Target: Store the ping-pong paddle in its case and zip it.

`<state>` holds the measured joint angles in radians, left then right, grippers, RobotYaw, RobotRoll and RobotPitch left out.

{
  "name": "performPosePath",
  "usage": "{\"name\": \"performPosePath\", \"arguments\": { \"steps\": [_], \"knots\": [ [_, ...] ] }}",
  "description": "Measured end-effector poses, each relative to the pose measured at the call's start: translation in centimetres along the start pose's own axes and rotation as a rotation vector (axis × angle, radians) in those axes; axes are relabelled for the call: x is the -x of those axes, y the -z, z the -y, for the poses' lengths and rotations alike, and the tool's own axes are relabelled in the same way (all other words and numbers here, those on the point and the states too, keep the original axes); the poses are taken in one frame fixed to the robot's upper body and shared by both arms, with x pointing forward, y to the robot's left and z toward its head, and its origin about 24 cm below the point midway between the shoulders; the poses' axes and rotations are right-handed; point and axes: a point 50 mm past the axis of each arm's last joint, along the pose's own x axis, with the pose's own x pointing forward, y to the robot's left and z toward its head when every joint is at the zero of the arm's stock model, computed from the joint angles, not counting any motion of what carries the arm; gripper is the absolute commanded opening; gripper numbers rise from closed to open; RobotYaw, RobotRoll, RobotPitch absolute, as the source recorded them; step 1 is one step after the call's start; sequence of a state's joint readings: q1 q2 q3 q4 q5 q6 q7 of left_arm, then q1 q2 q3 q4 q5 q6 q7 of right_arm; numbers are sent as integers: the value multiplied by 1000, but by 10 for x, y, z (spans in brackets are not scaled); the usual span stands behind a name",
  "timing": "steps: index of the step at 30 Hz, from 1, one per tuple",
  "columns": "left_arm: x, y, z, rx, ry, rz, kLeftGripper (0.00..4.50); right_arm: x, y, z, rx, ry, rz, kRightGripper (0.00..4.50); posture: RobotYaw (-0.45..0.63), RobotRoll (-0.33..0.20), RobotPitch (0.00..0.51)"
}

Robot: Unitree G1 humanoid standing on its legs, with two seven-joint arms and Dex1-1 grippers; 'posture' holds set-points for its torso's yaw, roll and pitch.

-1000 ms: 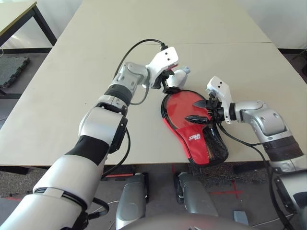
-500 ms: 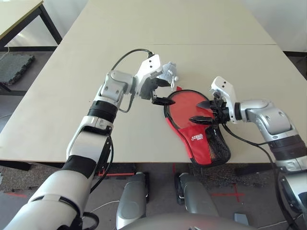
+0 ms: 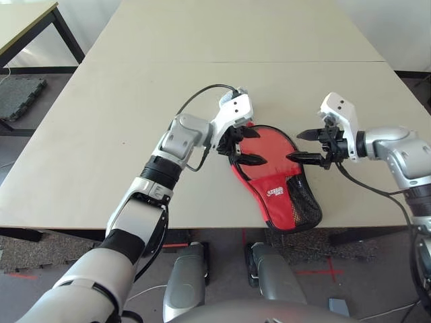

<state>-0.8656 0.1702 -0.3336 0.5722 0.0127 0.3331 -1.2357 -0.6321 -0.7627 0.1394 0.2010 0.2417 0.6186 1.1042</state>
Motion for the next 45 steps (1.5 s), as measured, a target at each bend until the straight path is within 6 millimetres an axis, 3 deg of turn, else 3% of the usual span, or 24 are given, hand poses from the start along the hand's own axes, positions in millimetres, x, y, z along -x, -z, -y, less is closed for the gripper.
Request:
{"name": "performPosePath", "arguments": {
  "steps": [2,11,15,22,29,45],
  "knots": [
    [-3,9,0,3,-9,-31,4472,-5,-8,4,8,19,30,4500,5,0,138],
    [-8,11,-1,-34,-21,-41,4472,-50,-55,22,-92,121,218,4500,12,0,150],
    [-9,10,-1,-38,-18,-41,4472,-83,-62,20,-193,135,261,4500,22,0,157],
    [-8,9,0,-39,-15,-42,4472,-116,-68,16,-272,202,292,4500,50,0,165],
    [-5,10,1,-37,-20,-43,4472,-131,-67,13,-294,305,300,4500,73,0,168],
    [-3,11,7,-25,-21,-41,4472,-145,-67,5,-350,308,315,4500,96,0,172]
  ]
}}
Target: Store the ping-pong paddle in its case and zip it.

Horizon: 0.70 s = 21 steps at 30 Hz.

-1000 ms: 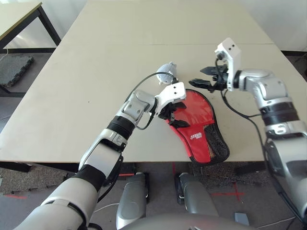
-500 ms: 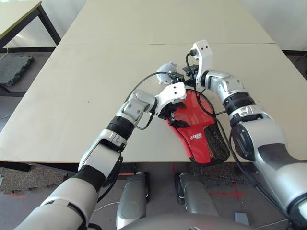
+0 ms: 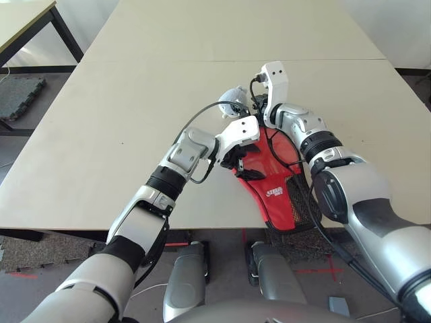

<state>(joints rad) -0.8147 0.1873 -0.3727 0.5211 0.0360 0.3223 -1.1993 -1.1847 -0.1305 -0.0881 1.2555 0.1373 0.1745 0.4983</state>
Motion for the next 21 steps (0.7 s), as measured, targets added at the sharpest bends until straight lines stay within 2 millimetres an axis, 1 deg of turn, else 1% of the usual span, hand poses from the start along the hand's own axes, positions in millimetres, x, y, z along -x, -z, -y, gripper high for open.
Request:
{"name": "performPosePath", "arguments": {
  "steps": [1,4,6,7,9,14,15,21],
  "knots": [
    [0,0,0,1,0,0,4472,-1,1,-1,-1,0,-3,4500,96,0,172],
    [0,0,0,2,0,0,4500,-2,2,-2,-3,3,-6,3932,98,0,174],
    [0,0,0,3,0,0,4500,-2,3,-3,-3,3,-8,3177,99,0,174],
    [0,0,0,3,0,0,4500,-2,3,-3,-3,3,-8,2882,99,0,174],
    [0,0,0,4,0,0,4500,-2,3,-3,3,3,-12,2037,101,0,174],
    [0,0,0,6,-2,1,4500,-2,4,-4,8,4,-16,154,104,0,174],
    [0,0,0,6,-2,1,4500,-2,4,-3,8,4,-17,29,105,0,174],
    [0,-1,1,7,-5,1,4500,-2,4,-3,3,7,-17,29,105,0,177]
  ]
}}
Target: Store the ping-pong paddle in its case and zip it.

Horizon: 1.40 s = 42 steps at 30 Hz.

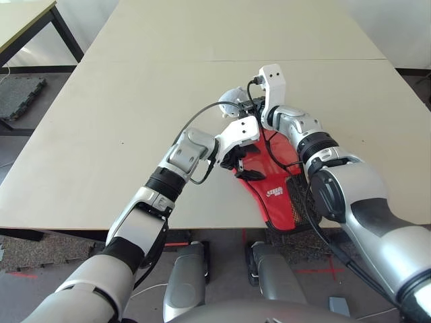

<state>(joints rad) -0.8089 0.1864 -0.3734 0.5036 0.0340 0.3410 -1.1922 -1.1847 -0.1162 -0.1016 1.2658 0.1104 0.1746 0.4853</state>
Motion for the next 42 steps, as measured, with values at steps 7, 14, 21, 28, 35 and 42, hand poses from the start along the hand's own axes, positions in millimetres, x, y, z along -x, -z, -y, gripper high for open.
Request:
{"name": "performPosePath", "arguments": {
  "steps": [7,14,21,28,35,42],
  "knots": [
    [0,-1,1,-4,0,3,4500,7,-3,13,-15,33,14,29,105,0,178],
    [-1,-1,1,-4,4,6,4500,18,-2,31,-21,59,16,29,86,0,172],
    [-3,-2,2,-11,11,7,4500,32,-6,53,-45,122,44,29,71,0,168],
    [-4,-3,2,-17,13,7,4500,42,-7,67,-57,184,57,29,68,0,171],
    [-4,-2,2,-16,19,8,4500,59,1,88,-68,253,44,29,62,0,171],
    [-5,-2,1,-18,19,8,4500,82,8,110,-58,278,28,29,52,0,171]
  ]
}}
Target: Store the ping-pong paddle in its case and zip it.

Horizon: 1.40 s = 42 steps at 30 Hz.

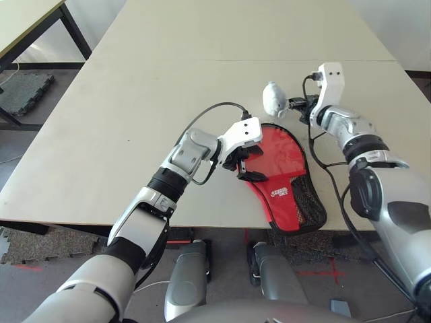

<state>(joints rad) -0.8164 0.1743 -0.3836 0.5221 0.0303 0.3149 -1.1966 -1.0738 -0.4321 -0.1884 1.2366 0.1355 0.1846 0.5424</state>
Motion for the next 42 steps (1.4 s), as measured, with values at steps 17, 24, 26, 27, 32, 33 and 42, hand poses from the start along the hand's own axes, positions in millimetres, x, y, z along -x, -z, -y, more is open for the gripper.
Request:
{"name": "performPosePath", "arguments": {
  "steps": [17,24,26,27,32,33,42],
  "knots": [
    [-3,-1,-2,0,10,-2,4500,54,-12,45,78,-47,-27,29,15,0,176],
    [-4,-1,-3,1,13,-2,4500,78,-1,44,168,-135,-139,29,16,0,177],
    [-4,-1,-3,4,12,-2,4500,84,4,44,198,-162,-185,29,17,0,178],
    [-4,-1,-3,5,12,-2,4500,87,6,43,211,-174,-205,29,16,0,178],
    [-7,-2,-2,6,19,6,4500,101,10,41,272,-227,-286,29,12,0,181],
    [-7,-2,-2,6,21,8,4500,104,9,41,282,-232,-292,29,12,0,181],
    [-11,-4,0,5,30,15,4500,126,-1,51,351,-228,-355,29,3,0,183]
  ]
}}
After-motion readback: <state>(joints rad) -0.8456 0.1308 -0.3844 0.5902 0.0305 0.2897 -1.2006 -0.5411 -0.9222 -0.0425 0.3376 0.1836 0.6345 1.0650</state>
